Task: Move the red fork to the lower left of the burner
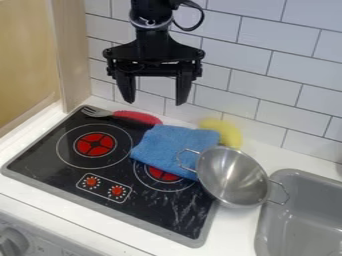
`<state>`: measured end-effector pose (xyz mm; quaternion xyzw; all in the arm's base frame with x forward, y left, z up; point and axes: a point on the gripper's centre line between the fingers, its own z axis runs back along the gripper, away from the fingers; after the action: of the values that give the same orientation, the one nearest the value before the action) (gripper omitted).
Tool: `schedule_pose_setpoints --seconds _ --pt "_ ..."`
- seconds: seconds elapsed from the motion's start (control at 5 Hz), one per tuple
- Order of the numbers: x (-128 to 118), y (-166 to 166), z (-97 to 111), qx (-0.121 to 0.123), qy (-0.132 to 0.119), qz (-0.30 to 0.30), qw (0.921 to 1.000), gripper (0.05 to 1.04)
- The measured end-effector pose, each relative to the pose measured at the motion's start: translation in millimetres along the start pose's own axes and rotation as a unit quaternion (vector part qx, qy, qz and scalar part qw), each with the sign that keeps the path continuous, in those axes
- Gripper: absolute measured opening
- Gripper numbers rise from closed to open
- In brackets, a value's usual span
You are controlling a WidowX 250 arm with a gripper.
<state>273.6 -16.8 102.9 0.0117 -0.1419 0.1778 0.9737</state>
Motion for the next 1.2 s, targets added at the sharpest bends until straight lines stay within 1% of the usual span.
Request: schedule_pose_setpoints --seconds 0.2,0.4,0.6,0.8,1.0,1.2 --pt "-12.1 5.8 -8.4 0.011 0.019 0.001 0.9998 0.999" --pt "-10.6 11.0 -6.7 0.012 0.013 0.077 0.9969 0.999" --pt "-9.1 18.3 -3.0 0.016 -0.001 0.148 0.9888 0.999" --pt "-0.1 36.0 8.9 0.015 -0.035 0.28 0.9594 0.999" --pt "3.1 50.8 8.4 0.02 -0.04 0.399 0.9158 0.999" --pt "1.8 61.5 1.3 0.033 -0.028 0.501 0.8644 0.999"
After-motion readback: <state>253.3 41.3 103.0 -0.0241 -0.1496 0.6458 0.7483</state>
